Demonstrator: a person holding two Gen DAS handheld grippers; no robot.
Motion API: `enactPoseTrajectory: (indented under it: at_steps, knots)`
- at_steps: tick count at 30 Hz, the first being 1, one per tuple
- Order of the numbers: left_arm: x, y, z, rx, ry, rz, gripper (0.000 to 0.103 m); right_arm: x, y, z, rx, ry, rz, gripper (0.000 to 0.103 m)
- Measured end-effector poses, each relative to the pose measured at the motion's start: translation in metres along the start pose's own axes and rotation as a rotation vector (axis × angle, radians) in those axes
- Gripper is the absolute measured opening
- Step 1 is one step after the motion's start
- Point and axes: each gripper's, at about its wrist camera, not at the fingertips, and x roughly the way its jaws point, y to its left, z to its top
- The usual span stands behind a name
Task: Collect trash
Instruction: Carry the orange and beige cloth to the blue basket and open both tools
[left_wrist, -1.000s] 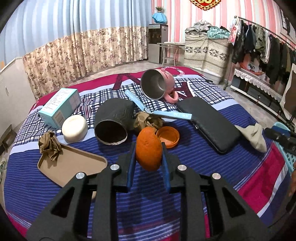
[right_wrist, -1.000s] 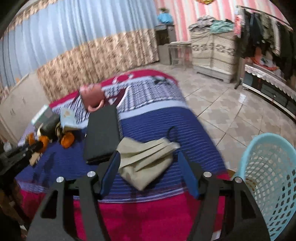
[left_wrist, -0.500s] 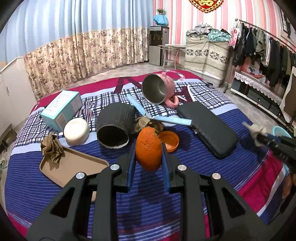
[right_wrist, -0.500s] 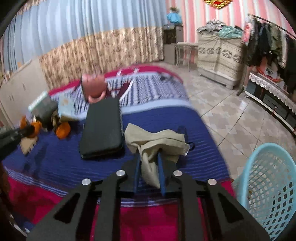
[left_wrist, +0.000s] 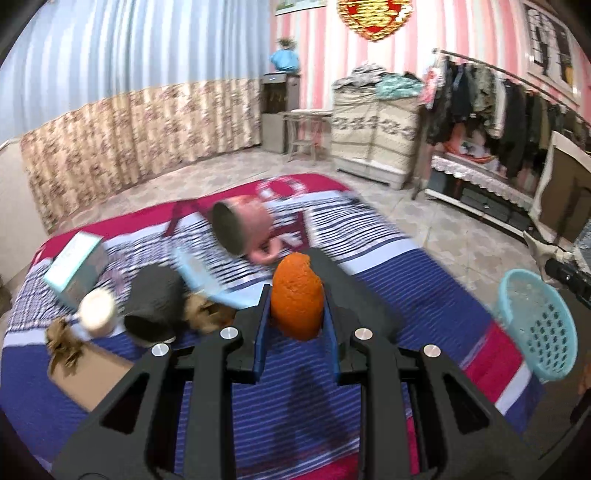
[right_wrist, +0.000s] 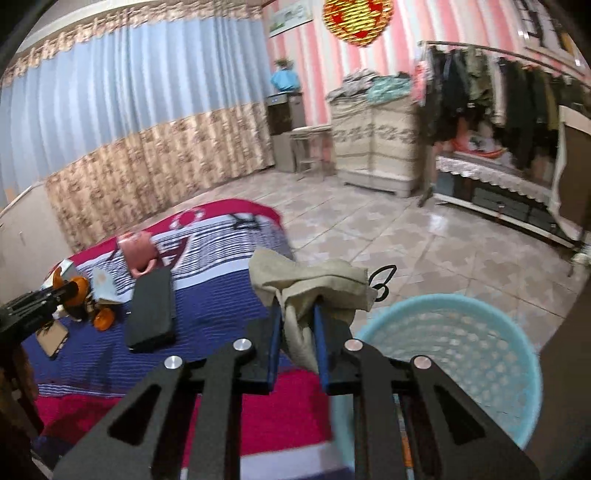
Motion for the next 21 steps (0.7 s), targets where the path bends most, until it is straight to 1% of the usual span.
enactPoseTrajectory:
  at_steps: [3, 4, 8, 11, 15, 21]
  knots:
    - [0.001, -0.036, 0.009, 0.037, -0.029, -0.064, 0.024, -0.013, -0.029, 0.000, 0.044, -0.014, -0.061, 0.017]
    - [0.002, -0.045, 0.010, 0.048, -0.035, -0.074, 0.024, -0.017, -0.041, -0.001, 0.065, -0.018, -0.087, 0.017]
    - [0.008, -0.091, 0.013, 0.085, -0.042, -0.146, 0.024, -0.027, -0.077, -0.004, 0.134, -0.023, -0.158, 0.017]
    - [0.011, -0.128, 0.014, 0.127, -0.052, -0.200, 0.024, -0.028, -0.092, -0.008, 0.162, -0.016, -0.188, 0.017]
    - [0.015, -0.171, 0.012, 0.192, -0.060, -0.251, 0.024, -0.028, -0.105, -0.012, 0.165, -0.001, -0.217, 0.017]
    - [0.027, -0.221, -0.003, 0.233, -0.019, -0.338, 0.024, -0.029, -0.124, -0.019, 0.192, 0.008, -0.242, 0.017]
